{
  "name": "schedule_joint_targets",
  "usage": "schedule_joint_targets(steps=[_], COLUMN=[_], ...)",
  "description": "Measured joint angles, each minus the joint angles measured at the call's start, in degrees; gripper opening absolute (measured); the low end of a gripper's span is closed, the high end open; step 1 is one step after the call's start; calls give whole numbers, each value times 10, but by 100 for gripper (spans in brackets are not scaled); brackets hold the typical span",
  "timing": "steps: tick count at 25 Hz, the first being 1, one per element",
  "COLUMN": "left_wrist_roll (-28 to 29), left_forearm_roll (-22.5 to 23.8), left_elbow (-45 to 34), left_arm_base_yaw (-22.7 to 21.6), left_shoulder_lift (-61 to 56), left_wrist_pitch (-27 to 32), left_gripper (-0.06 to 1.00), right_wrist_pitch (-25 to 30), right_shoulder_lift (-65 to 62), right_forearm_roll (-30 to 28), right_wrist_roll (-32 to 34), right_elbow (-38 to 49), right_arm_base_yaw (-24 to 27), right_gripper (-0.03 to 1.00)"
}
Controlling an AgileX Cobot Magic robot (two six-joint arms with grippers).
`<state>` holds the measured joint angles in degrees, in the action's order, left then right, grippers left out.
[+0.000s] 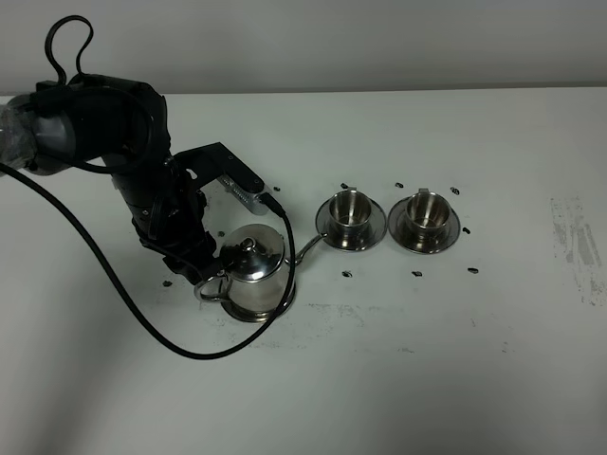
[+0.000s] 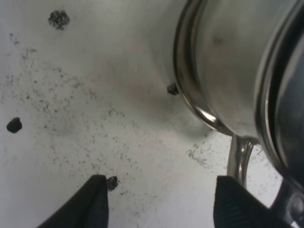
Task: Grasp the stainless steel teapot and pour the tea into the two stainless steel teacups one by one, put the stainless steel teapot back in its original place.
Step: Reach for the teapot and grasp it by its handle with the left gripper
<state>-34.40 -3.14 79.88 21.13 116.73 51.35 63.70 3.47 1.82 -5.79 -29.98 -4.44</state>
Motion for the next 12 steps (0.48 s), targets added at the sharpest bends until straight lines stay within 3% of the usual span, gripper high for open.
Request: schedule_joint_targets(steps=[12], left_wrist_roll=[-19], left_forearm_roll=[-5], left_elbow=[0], left_arm_base_yaw=[0], left_shoulder_lift=[0], left_wrist_pitch=[9], left_gripper=[48], right_wrist_pitch=[0], right_shoulder_lift=[0], right_forearm_roll=[0], right_wrist_roll=[0], right_elbow=[0], right_arm_base_yaw=[0], right_gripper=[58])
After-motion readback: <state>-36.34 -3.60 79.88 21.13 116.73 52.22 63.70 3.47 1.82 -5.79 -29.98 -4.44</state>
